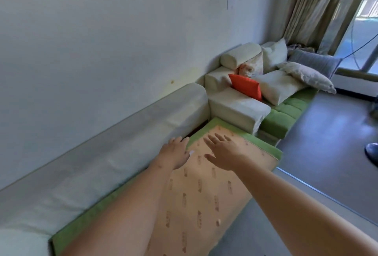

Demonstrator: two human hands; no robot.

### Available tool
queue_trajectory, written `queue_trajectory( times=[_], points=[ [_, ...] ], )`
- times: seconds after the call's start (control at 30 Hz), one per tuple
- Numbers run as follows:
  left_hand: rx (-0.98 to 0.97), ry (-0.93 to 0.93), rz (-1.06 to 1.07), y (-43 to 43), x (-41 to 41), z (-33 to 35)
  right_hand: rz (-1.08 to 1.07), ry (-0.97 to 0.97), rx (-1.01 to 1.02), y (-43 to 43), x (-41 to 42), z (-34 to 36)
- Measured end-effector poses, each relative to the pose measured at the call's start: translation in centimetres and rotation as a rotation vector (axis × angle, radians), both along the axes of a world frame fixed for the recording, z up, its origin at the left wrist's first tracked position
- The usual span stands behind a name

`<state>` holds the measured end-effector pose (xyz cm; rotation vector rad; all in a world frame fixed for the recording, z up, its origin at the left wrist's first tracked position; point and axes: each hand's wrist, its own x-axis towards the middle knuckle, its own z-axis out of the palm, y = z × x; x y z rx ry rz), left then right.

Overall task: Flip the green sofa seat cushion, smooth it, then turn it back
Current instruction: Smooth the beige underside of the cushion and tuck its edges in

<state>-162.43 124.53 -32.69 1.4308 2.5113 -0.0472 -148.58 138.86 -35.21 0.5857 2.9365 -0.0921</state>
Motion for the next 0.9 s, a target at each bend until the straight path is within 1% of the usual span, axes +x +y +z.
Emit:
queue_trajectory(
  times=[0.17, 0.27, 0.37, 0.57, 0.73, 0.9],
  points=[
    [0.038, 0.002, -0.025, 10.9, -2.9, -1.6, -0.014, -0.007, 0.019, 8.7, -1.9, -1.0],
    [0.076, -0.047, -0.009, 17.7, -5.0, -2.0, -0.009, -0.028, 0.025, 14.3, -4.0, -0.7],
    [0.063, -0.058, -0.025, 23.2, -6.5, -1.9, 0.002, -0.039, 0.02, 19.2, -5.7, 0.0],
    [0.04, -0.034, -0.002, 32.5, -9.2, -1.8, -0.003, 0.028, 0.017, 30.5, -8.5, 0.9],
    [0.006, -0.058, 0.097, 39.7, -11.0, -3.7, 0.041, 0.019, 0.011, 40.7, -10.6, -0.7],
    [0.011, -0.087, 0.255, 47.2, -11.6, -5.8, 0.175, -0.042, 0.016, 51.0, -11.8, -2.9]
  ],
)
